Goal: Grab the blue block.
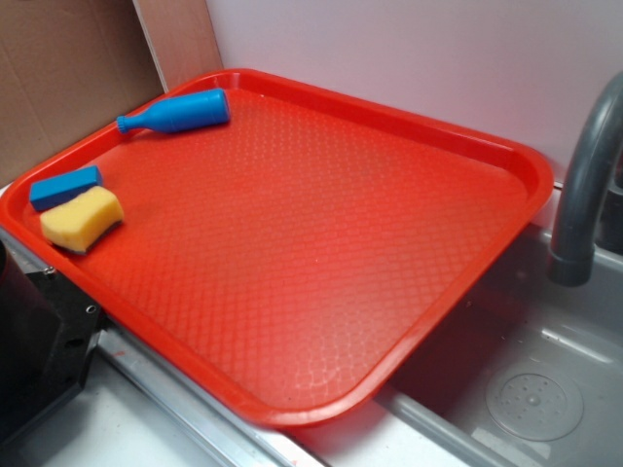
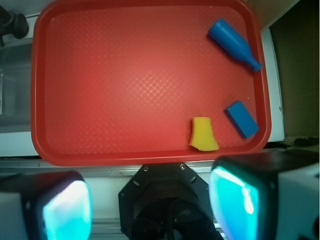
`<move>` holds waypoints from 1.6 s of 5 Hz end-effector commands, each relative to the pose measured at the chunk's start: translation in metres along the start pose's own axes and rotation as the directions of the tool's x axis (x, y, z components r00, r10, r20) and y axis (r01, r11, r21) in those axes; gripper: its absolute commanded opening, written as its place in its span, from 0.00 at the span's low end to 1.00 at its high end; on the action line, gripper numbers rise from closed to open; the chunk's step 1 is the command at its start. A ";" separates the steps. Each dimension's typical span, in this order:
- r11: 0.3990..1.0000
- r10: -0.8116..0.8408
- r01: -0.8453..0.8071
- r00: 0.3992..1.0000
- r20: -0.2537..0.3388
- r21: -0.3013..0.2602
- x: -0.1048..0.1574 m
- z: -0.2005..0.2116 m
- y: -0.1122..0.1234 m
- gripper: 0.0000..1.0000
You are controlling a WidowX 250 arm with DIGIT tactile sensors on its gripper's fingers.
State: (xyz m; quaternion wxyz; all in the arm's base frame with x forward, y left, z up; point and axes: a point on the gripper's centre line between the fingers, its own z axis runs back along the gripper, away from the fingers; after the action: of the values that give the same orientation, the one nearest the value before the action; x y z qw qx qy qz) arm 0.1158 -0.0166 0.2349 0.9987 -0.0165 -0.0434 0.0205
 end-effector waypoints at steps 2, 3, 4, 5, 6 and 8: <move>0.994 -0.088 0.082 0.992 0.087 0.067 0.020 -0.050 0.041 1.00; 0.959 -0.266 0.276 0.953 0.143 -0.057 0.027 -0.076 0.059 1.00; 0.963 -0.263 0.270 0.951 0.165 -0.017 0.029 -0.099 0.095 1.00; 0.954 -0.298 0.295 0.947 0.121 0.046 0.034 -0.116 0.130 1.00; 0.947 -0.320 0.312 0.940 0.118 0.077 0.028 -0.124 0.146 1.00; 0.924 -0.354 0.352 0.935 -0.013 0.150 0.020 -0.162 0.167 1.00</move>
State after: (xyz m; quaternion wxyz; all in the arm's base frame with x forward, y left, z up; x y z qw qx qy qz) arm 0.1365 0.1483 0.0625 0.9855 0.0585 -0.0421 -0.1538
